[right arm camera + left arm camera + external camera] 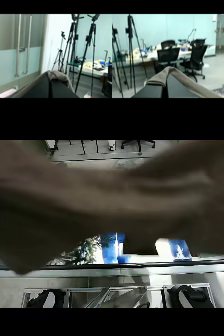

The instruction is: Fold the shirts.

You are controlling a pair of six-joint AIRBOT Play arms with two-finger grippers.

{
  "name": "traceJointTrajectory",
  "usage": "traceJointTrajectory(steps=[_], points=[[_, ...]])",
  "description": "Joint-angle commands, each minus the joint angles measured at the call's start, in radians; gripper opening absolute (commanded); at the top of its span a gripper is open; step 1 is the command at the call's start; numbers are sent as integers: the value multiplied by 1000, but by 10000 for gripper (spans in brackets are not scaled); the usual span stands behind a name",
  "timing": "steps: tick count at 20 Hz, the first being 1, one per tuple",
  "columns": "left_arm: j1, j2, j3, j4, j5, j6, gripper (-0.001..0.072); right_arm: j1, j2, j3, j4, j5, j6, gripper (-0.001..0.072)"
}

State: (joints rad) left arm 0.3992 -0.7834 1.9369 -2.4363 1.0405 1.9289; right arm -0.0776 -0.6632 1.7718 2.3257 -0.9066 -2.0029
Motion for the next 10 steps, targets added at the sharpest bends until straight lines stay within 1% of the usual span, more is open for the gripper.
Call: traceJointTrajectory(steps=[1, 3, 4, 5, 6, 8, 10], points=[[0, -116, 20, 34, 203, -69, 15, -1, -59, 8, -55, -79, 22, 20], [0, -259, 13, 19, 378, -126, 15, -1, -171, 6, -84, -191, 111, 20], [-1, -327, -23, -16, 451, -131, 15, 0, -234, -9, -90, -245, 137, 19], [-16, -382, -74, -46, 495, -129, 15, 1, -301, -45, -89, -286, 159, 19], [-50, -436, -144, -44, 506, -113, 15, 3, -362, -104, -90, -297, 172, 19], [-124, -524, -298, -39, 471, -35, 15, 10, -452, -262, -89, -254, 172, 19], [-192, -615, -451, 16, 368, -24, 15, 12, -512, -468, -84, -131, 172, 19]])
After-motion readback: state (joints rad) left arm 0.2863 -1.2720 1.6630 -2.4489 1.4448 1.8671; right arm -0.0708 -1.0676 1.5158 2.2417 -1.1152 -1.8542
